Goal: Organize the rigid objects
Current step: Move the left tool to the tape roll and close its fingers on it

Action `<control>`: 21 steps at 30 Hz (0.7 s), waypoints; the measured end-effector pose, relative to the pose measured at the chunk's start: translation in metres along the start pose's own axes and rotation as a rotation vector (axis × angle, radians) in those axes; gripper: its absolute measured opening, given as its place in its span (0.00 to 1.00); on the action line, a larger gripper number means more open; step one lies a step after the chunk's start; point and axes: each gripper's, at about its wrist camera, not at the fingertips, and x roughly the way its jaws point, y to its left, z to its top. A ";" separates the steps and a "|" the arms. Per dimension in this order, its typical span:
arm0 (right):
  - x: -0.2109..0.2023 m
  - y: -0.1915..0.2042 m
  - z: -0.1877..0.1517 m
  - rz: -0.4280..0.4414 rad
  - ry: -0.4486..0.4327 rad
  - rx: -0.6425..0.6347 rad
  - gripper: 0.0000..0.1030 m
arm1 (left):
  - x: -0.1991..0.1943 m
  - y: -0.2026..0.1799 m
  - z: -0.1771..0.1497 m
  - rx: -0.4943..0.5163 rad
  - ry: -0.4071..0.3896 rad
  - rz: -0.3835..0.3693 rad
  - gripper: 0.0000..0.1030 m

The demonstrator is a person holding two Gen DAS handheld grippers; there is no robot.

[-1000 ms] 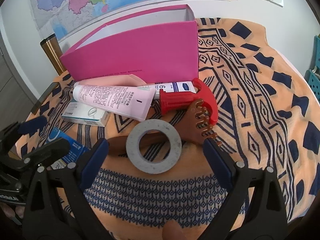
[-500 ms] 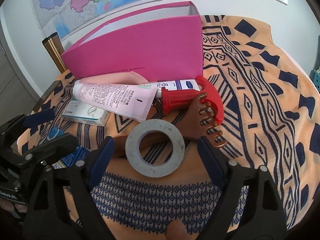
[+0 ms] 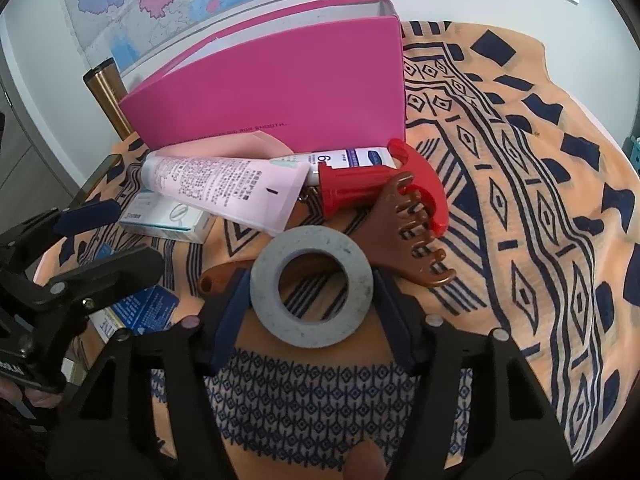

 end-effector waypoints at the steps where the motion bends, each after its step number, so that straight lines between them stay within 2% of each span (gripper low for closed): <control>1: 0.000 0.001 0.000 -0.003 0.000 -0.002 0.61 | 0.000 0.000 0.000 0.001 0.001 -0.003 0.98; 13: -0.005 -0.002 0.000 0.026 -0.007 0.000 0.61 | 0.012 0.002 0.011 -0.026 0.042 -0.103 0.98; 21: -0.015 0.011 0.000 0.056 -0.054 -0.096 0.61 | 0.021 -0.004 0.022 -0.020 0.100 -0.234 0.99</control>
